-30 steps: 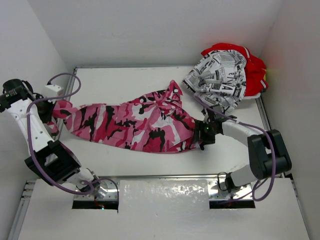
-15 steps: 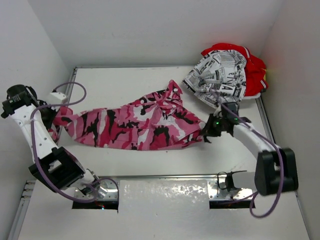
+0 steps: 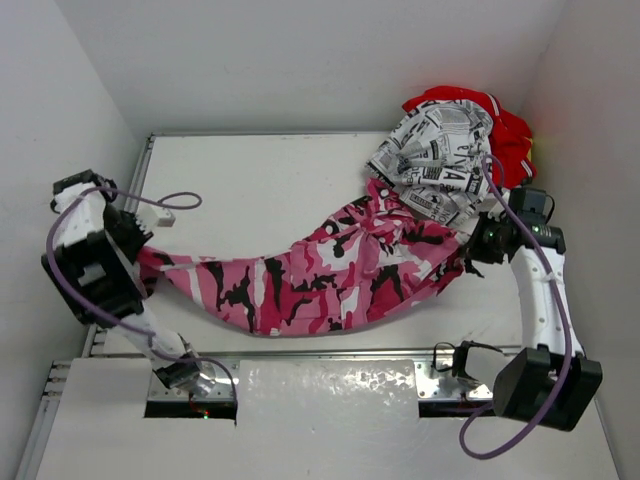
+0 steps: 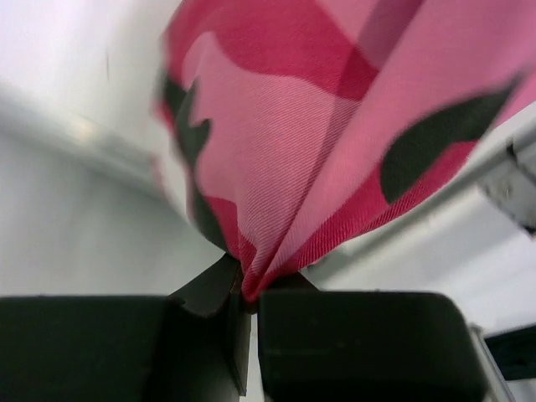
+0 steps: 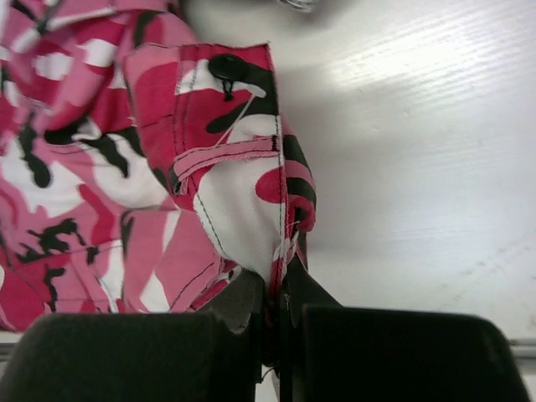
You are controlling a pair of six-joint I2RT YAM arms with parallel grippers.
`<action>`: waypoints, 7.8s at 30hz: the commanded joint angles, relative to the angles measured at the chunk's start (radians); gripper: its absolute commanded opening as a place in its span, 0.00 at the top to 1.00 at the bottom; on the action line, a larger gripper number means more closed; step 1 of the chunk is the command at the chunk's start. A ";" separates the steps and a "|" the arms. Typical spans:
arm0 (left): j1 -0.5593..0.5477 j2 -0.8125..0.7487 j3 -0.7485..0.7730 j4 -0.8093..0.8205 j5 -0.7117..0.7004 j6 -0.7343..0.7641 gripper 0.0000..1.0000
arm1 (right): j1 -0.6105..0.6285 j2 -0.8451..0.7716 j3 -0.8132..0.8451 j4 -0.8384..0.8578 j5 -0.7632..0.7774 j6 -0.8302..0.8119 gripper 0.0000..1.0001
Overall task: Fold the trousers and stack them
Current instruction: Flatten the trousers out
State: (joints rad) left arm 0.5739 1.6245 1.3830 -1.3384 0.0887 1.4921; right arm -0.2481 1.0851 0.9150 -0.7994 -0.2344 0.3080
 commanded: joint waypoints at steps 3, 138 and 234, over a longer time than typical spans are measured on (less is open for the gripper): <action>-0.034 0.265 0.099 0.018 0.177 -0.065 1.00 | -0.011 0.068 0.103 -0.034 0.073 -0.087 1.00; 0.106 0.020 0.409 0.021 0.375 -0.308 1.00 | 0.262 0.102 0.493 0.201 0.376 -0.164 0.01; 0.271 0.222 -0.087 0.341 0.204 -0.696 0.38 | 0.664 0.728 0.889 -0.001 0.227 -0.083 0.03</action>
State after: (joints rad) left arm 0.8562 1.8828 1.3125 -1.0908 0.3031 0.8234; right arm 0.4843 1.9793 1.8423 -0.7479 -0.1146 0.1635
